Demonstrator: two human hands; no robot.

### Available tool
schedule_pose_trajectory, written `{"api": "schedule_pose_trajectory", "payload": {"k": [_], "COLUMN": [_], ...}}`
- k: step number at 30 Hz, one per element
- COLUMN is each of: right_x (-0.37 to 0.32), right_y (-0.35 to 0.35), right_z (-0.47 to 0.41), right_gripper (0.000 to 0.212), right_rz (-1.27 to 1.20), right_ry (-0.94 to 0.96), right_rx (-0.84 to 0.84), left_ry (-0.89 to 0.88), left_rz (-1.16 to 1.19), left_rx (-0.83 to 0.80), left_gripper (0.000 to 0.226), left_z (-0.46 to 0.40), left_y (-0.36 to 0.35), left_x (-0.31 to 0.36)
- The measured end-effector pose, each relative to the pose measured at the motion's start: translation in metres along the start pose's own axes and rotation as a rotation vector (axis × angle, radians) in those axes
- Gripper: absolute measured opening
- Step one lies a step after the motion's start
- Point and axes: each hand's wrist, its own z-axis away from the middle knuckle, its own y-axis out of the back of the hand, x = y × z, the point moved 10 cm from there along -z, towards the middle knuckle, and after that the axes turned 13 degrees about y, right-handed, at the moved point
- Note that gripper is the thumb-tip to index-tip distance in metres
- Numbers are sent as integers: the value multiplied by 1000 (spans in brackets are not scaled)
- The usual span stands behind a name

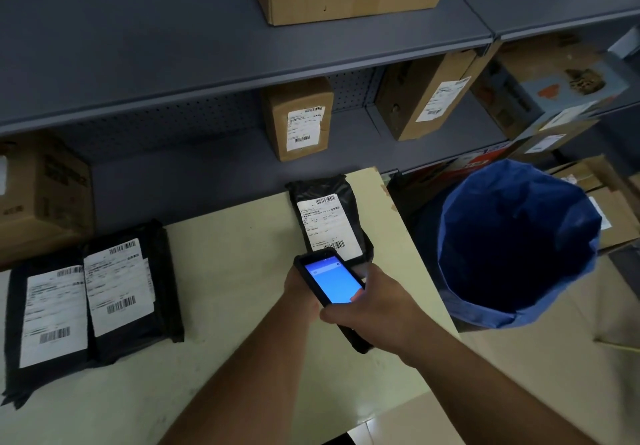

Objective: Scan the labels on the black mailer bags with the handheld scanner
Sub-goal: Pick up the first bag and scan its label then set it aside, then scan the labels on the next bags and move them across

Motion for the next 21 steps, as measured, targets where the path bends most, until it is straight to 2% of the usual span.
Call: {"api": "schedule_pose_trajectory", "payload": {"k": [1,2,4,7,9,12,15,18,21], "right_x": [-1,-2,-5,-13,-20,-32,-44,-60,-75], "right_y": [-1,-3,-9,-21,-31,-51,-69,-91,-115], "right_z": [0,0,0,1,2,3,4,7,10], "right_gripper": [58,59,57,53,54,51,49,49,51], "right_rz": [4,8,15,19,32,69,101,135,172], "right_ry": [0,1,5,8,16,31,47,72,96], "right_rx": [-3,-8,-18,-37,-54,-75,-89,-106,-129], "left_ry": [20,36,49,-1,-42,-73,-72,-88,-157], "left_rz": [1,-7,-62,-165,-307,-337,-317,-233,-193], "left_rx": [-72,-89,-37,77,172,308,373,424,484], "left_gripper": [13,21,26,10,20,24,11,51,55], "left_z": [3,8,14,26,30,35,24,23,76], "left_y": [-7,-8,3,32,56,101,145,189,207], "left_x": [-1,-1,-2,-3,-2,0,-6,-11,-5]}}
